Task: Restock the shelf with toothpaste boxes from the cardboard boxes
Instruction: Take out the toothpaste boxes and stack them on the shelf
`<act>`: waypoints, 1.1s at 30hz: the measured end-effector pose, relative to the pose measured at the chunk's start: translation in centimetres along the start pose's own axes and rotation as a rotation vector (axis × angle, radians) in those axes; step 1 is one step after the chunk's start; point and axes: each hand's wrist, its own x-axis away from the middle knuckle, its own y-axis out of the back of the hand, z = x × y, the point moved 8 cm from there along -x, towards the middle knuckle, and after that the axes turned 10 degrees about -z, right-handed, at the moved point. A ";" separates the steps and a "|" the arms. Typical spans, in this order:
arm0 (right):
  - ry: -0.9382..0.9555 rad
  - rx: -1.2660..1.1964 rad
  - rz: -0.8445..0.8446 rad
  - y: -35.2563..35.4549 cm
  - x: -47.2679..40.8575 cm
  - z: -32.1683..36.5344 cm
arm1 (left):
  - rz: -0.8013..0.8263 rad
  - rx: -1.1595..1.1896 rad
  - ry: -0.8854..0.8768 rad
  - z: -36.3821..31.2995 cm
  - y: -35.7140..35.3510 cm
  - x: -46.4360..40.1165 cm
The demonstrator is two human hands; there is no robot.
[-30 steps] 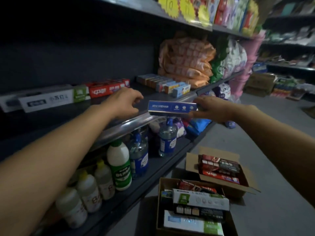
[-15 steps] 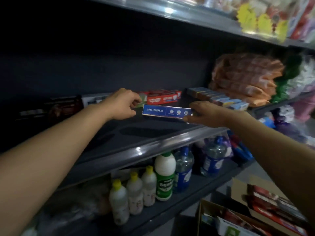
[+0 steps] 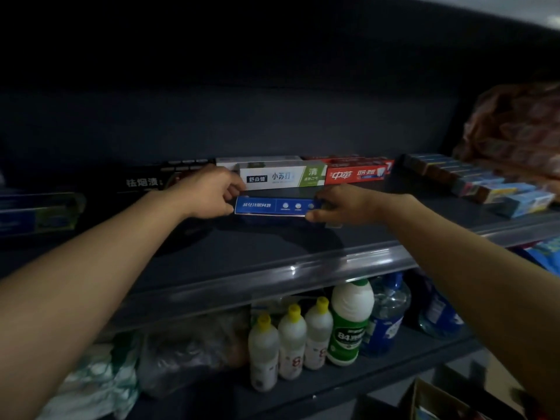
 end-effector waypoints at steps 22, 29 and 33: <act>-0.036 0.108 -0.020 -0.9 -2.2 -0.9 | -0.019 0.002 0.054 2.0 -1.4 -1.1; -0.025 0.098 -0.081 -0.9 -1.0 -0.1 | -0.056 0.049 0.079 2.6 -0.1 0.3; -0.065 0.151 -0.075 -1.7 -0.3 0.4 | -0.083 0.060 0.085 2.5 0.7 1.3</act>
